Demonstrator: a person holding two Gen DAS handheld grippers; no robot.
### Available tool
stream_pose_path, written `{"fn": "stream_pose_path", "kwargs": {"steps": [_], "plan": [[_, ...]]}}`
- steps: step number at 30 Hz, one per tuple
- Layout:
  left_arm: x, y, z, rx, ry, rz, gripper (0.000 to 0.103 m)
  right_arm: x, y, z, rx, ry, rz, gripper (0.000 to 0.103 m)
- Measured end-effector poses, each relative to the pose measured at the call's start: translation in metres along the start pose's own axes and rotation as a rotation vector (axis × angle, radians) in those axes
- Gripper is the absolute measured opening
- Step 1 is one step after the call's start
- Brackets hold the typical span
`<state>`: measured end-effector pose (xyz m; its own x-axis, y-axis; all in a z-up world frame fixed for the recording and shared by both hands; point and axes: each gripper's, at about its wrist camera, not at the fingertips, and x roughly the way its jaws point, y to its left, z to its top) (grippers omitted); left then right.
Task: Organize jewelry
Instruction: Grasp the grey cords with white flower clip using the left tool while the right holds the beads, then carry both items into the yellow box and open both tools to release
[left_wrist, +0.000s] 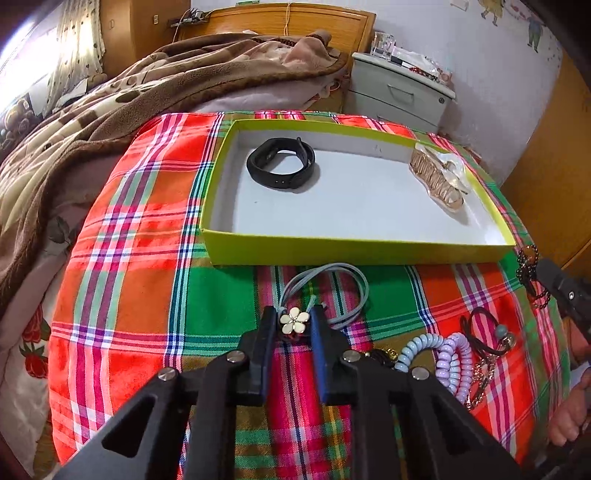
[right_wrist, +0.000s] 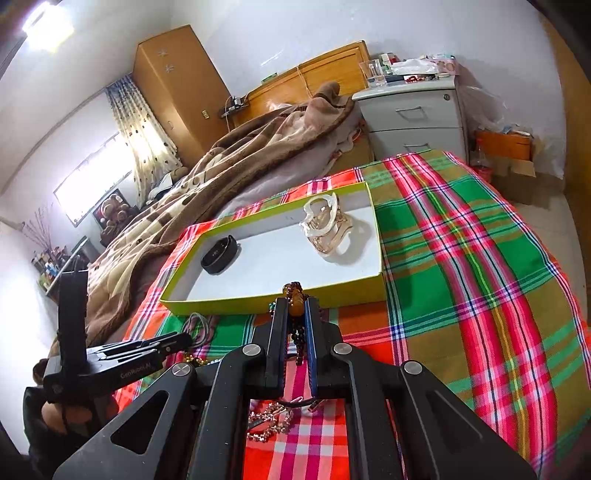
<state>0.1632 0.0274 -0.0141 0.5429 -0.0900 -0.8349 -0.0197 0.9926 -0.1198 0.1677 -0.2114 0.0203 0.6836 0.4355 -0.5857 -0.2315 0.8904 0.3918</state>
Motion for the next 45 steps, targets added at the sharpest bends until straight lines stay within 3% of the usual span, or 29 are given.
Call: {"fn": "stream_pose_path", "kwargs": {"steps": [11, 20, 33, 45], "plan": [[-0.025, 0.008, 0.005, -0.015, -0.052, -0.037, 0.019, -0.007, 0.011, 0.007, -0.026, -0.019, -0.013, 0.009], [-0.049, 0.015, 0.028, -0.016, -0.118, -0.051, 0.019, 0.003, 0.029, 0.038, -0.081, -0.020, -0.016, 0.009], [-0.029, 0.019, 0.062, -0.020, -0.117, -0.054, 0.019, 0.085, 0.061, 0.087, -0.168, 0.087, 0.004, 0.009], [0.012, 0.026, 0.072, -0.050, -0.056, -0.055, 0.019, 0.161, 0.065, 0.093, -0.166, 0.233, 0.007, 0.009]]}}
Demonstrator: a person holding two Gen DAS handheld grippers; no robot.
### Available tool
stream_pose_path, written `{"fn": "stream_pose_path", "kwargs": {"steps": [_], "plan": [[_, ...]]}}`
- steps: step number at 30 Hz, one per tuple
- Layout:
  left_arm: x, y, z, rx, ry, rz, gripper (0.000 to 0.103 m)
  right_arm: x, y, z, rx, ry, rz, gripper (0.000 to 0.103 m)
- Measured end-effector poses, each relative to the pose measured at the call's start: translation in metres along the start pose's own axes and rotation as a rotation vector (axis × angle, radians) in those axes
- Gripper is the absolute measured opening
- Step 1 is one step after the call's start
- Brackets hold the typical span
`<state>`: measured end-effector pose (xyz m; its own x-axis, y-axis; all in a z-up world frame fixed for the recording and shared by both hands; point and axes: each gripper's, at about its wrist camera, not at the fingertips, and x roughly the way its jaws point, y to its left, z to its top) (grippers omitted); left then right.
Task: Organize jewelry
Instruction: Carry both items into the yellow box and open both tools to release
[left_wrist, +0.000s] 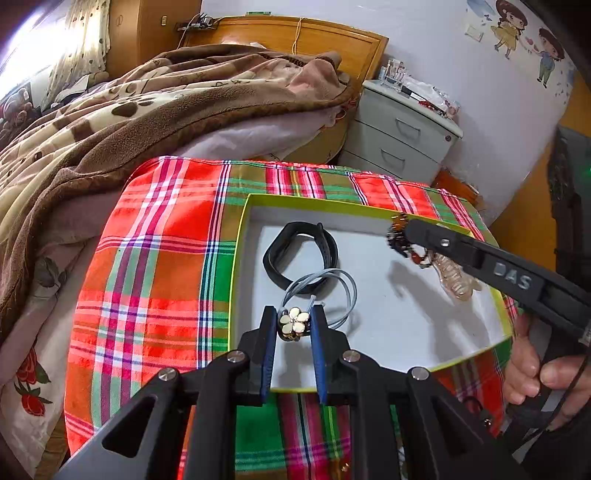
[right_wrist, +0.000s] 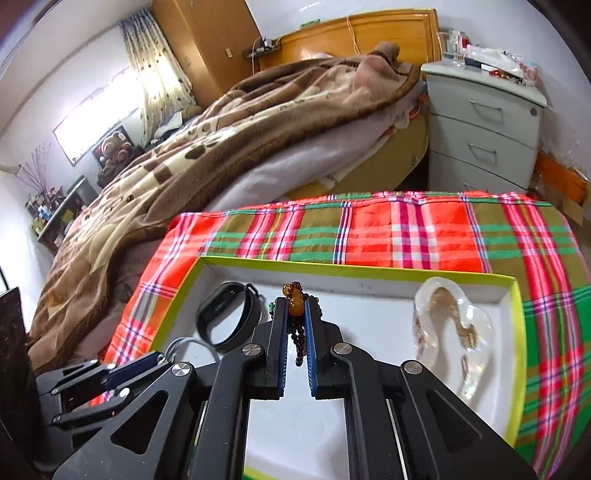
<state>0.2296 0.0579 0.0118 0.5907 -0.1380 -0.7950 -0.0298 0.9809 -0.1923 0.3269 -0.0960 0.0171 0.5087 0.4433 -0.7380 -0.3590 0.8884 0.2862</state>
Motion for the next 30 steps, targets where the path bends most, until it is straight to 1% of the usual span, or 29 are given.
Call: {"fn": "stream_pose_path", "kwargs": {"steps": [10, 12, 23, 26, 30], "plan": [[0.018, 0.004, -0.004, -0.006, 0.045, 0.020, 0.019, 0.027, -0.003, 0.005, -0.002, 0.063, -0.031, 0.009], [0.016, 0.002, -0.004, -0.002, 0.040, 0.025, 0.019, 0.030, -0.003, 0.005, -0.005, 0.069, -0.042, 0.009], [0.020, -0.001, -0.002, 0.005, 0.048, 0.028, 0.020, 0.033, -0.002, 0.008, 0.001, 0.070, -0.041, 0.010], [0.020, 0.000, -0.002, 0.003, 0.046, 0.026, 0.021, 0.030, -0.001, 0.009, -0.002, 0.057, -0.034, 0.011], [0.020, 0.000, -0.001, 0.002, 0.044, 0.028, 0.025, 0.027, -0.002, 0.011, 0.004, 0.044, -0.032, 0.012]]}}
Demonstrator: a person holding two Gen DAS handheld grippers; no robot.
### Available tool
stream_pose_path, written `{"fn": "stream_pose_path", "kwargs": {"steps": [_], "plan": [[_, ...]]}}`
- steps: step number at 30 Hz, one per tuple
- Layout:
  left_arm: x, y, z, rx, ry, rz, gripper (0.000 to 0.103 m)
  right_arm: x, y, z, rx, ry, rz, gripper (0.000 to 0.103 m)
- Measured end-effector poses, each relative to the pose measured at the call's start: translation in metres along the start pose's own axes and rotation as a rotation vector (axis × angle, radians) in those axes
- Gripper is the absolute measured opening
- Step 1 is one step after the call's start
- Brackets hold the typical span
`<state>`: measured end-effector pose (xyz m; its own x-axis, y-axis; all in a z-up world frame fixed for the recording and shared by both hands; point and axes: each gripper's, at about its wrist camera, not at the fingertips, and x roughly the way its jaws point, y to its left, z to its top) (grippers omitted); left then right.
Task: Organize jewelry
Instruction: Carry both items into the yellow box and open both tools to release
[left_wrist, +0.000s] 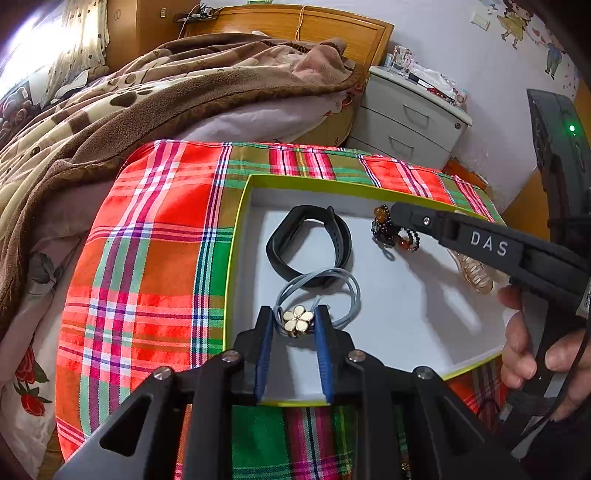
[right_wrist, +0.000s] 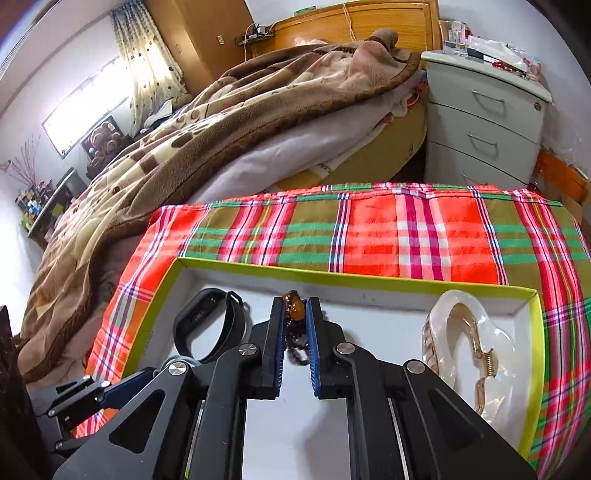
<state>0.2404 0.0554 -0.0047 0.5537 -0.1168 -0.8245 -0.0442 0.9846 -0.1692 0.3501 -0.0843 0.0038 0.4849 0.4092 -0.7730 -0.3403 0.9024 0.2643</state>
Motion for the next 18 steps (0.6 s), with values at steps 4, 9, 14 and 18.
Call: {"fn": "stream_pose_path", "kwargs": {"steps": [4, 9, 14, 18], "plan": [[-0.002, -0.001, 0.001, -0.003, -0.004, 0.006, 0.032, -0.003, 0.001, 0.000, 0.000, -0.001, 0.003, 0.014], [-0.008, -0.001, 0.000, -0.014, -0.011, -0.004, 0.036, -0.014, 0.001, 0.000, 0.004, -0.021, 0.010, 0.020], [-0.023, 0.000, -0.001, -0.017, -0.031, -0.017, 0.042, -0.036, 0.000, -0.006, 0.012, -0.061, 0.017, 0.024], [-0.037, 0.000, -0.007, -0.021, -0.051, -0.029, 0.042, -0.058, 0.000, -0.014, 0.016, -0.099, 0.024, 0.024]]}}
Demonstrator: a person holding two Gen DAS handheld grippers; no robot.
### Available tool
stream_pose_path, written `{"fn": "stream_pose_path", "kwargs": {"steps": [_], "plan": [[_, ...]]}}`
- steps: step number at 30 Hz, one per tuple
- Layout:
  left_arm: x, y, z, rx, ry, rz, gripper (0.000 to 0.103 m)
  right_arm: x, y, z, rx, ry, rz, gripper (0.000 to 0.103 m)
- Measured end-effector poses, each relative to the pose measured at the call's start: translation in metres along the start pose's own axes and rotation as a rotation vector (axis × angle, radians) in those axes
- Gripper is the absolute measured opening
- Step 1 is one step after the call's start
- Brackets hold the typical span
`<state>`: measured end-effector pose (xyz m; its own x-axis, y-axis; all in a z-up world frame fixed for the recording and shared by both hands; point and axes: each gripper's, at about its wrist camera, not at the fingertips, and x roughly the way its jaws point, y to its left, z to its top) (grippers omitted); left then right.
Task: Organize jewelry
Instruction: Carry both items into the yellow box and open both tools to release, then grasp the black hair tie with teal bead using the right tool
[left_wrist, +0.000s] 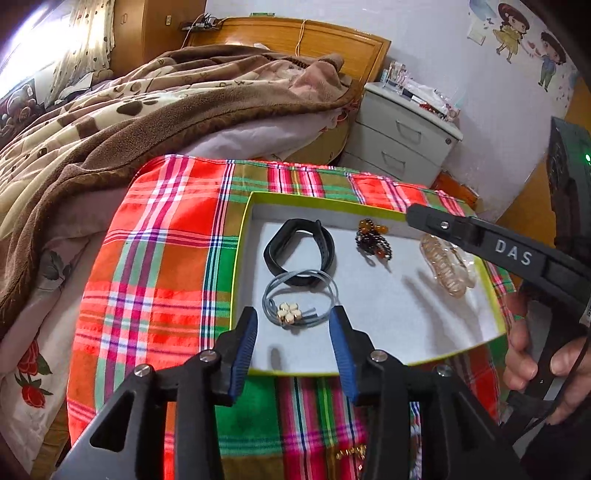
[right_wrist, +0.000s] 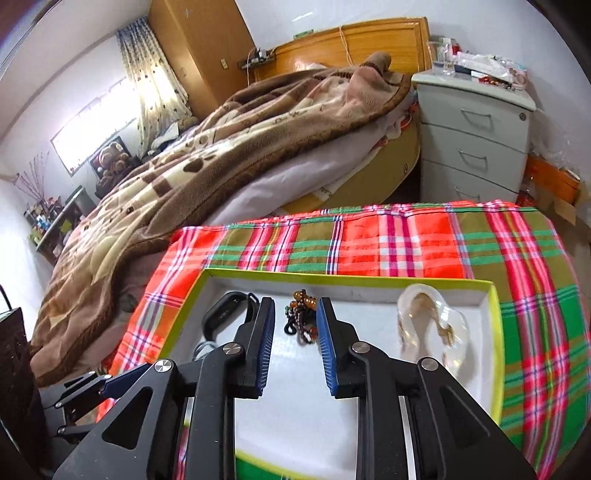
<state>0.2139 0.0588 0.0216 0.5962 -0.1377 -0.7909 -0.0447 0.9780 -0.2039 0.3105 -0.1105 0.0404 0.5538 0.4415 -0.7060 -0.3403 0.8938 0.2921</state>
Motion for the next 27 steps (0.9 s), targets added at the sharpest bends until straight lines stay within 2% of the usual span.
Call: {"fn": "stream_pose_path", "kwargs": {"steps": [11, 17, 21, 27], "plan": [[-0.037, -0.003, -0.025, 0.002, -0.026, -0.063, 0.042, -0.064, -0.007, -0.037, -0.016, -0.070, -0.019, 0.024], [-0.051, 0.000, -0.046, -0.004, -0.027, -0.114, 0.042, -0.086, -0.019, -0.077, -0.022, -0.060, -0.068, 0.024], [-0.055, 0.000, -0.061, -0.010, -0.012, -0.167, 0.042, -0.097, -0.028, -0.100, 0.023, -0.051, -0.096, 0.024], [-0.061, -0.002, -0.081, -0.012, -0.008, -0.201, 0.044, -0.095, -0.036, -0.133, 0.098, -0.019, -0.131, 0.024]]}}
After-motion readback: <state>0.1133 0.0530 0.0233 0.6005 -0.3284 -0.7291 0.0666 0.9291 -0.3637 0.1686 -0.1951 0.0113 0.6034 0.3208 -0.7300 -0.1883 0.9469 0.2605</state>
